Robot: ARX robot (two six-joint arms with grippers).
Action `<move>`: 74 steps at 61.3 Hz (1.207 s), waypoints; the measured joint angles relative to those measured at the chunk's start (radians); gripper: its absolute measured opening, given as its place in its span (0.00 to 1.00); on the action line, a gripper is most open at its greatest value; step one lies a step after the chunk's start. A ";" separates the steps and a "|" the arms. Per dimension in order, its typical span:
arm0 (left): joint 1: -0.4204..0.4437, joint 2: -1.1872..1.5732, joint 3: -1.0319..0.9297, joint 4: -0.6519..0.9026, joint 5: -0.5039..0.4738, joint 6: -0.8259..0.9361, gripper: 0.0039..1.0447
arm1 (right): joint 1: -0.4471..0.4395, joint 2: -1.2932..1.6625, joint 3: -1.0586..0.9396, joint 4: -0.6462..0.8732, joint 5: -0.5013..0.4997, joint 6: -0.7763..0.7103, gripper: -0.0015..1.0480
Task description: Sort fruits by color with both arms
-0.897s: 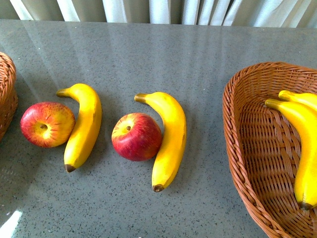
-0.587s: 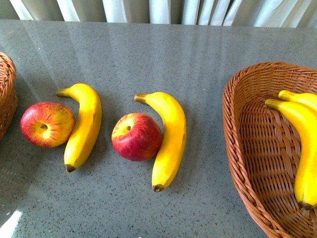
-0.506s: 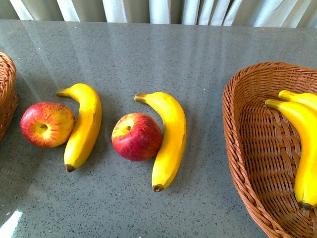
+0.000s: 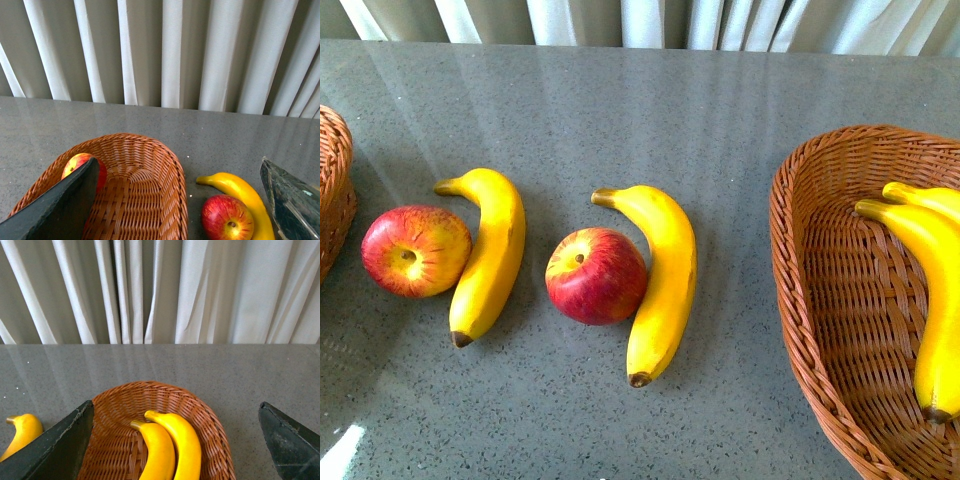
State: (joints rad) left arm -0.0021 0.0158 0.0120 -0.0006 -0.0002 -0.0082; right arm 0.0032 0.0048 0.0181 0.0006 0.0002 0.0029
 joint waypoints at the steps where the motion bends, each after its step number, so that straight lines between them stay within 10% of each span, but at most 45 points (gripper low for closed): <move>1: 0.000 0.000 0.000 0.000 0.000 0.000 0.91 | 0.000 0.000 0.000 0.000 0.000 0.000 0.91; 32: -0.027 0.158 0.069 -0.112 0.039 -0.023 0.91 | 0.000 0.000 0.000 0.000 0.000 0.000 0.91; 50: -0.048 0.880 0.220 0.448 -0.011 0.066 0.91 | 0.000 0.000 0.000 0.000 0.000 0.000 0.91; 74: -0.293 1.423 0.317 0.731 -0.025 0.244 0.91 | 0.000 0.000 0.000 0.000 0.000 0.000 0.91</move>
State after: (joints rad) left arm -0.2947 1.4391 0.3290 0.7300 -0.0254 0.2359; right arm 0.0032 0.0048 0.0181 0.0006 0.0002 0.0029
